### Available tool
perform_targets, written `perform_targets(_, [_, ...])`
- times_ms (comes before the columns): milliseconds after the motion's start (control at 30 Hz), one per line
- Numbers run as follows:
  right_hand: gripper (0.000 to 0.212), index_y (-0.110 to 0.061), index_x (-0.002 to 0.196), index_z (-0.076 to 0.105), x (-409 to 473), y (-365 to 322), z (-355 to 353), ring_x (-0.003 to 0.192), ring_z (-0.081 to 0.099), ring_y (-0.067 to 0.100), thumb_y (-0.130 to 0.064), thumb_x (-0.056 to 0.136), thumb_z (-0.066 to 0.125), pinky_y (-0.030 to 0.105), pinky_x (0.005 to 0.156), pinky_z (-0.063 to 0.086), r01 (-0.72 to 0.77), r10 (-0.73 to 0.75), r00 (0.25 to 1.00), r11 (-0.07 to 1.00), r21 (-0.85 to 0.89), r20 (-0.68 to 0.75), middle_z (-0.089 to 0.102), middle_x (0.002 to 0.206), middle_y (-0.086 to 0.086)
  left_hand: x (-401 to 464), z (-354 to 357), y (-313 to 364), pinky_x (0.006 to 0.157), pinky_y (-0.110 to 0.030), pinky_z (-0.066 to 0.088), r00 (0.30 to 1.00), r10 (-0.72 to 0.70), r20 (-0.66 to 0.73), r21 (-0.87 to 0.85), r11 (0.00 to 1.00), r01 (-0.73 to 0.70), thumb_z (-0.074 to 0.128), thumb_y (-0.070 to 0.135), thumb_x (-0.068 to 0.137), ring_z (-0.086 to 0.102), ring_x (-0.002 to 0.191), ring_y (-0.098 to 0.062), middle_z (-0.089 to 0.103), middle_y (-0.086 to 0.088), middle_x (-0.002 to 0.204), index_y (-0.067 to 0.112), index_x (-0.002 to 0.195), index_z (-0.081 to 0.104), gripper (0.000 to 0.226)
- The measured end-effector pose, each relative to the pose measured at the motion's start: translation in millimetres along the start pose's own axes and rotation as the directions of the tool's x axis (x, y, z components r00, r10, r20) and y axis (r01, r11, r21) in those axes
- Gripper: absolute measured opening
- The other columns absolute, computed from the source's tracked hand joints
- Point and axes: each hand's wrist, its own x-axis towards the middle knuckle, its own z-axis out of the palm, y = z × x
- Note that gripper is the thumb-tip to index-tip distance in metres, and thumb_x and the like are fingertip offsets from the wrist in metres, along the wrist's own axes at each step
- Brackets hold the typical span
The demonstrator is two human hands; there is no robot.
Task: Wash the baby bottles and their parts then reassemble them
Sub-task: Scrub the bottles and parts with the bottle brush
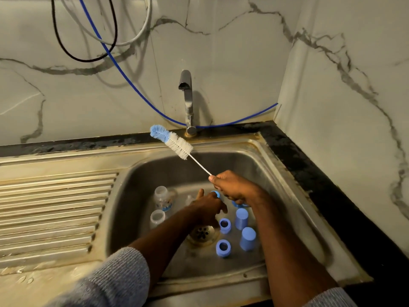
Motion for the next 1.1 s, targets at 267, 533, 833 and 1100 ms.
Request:
perform_targets(267, [0.050, -0.020, 0.062, 0.048, 4.1, -5.1, 4.9, 0.031, 0.028, 0.008, -0.049, 0.102, 0.046, 0.017, 0.040, 0.023, 0.041, -0.042, 0.999, 0.998, -0.040, -0.005, 0.038, 0.044, -0.006, 6.1, 12.4, 6.5, 0.115, -0.058, 0.018, 0.998, 0.025, -0.054, 0.012, 1.000, -0.024, 0.074, 0.031, 0.088, 0.029, 0.142, -0.023, 0.052, -0.002, 0.141, 0.027, 0.135, 0.059, 0.050])
perform_targets(533, [0.045, -0.022, 0.071, 0.056, 7.2, -5.0, 9.7, 0.033, 0.031, 0.005, -0.051, 0.103, 0.041, 0.017, 0.040, 0.024, 0.042, -0.043, 0.997, 0.999, -0.016, -0.062, 0.044, 0.050, -0.007, -51.8, -34.0, -49.1, 0.071, -0.037, 0.054, 0.796, -0.542, -0.268, -0.929, 0.363, -0.066, 0.069, 0.019, 0.095, 0.067, 0.081, -0.024, 0.071, -0.012, 0.100, 0.009, 0.121, 0.064, 0.028])
perform_targets(833, [0.043, -0.021, 0.068, 0.050, 2.4, -18.1, 32.9, 0.046, 0.035, 0.007, -0.040, 0.106, 0.043, 0.022, 0.046, 0.029, 0.242, -0.241, 0.968, 0.970, 0.006, -0.067, 0.041, 0.053, -0.007, -111.0, -52.0, -75.2, 0.098, -0.043, 0.053, 0.746, -0.653, -0.128, -0.614, -0.539, -0.577, 0.050, 0.005, 0.102, 0.068, 0.105, -0.028, 0.072, -0.016, 0.111, 0.014, 0.114, 0.064, 0.020])
perform_targets(1100, [0.051, -0.033, 0.057, 0.055, 7.2, -16.8, 45.3, 0.049, 0.038, 0.011, -0.050, 0.103, 0.042, 0.029, 0.051, 0.032, 0.248, -0.243, 0.968, 0.965, -0.085, 0.058, 0.044, 0.051, -0.009, -107.5, -57.6, -77.3, 0.087, -0.035, 0.061, 0.715, -0.672, -0.194, -0.576, -0.511, -0.637, 0.055, 0.016, 0.101, 0.075, 0.092, -0.022, 0.076, -0.015, 0.106, 0.007, 0.118, 0.065, 0.022])
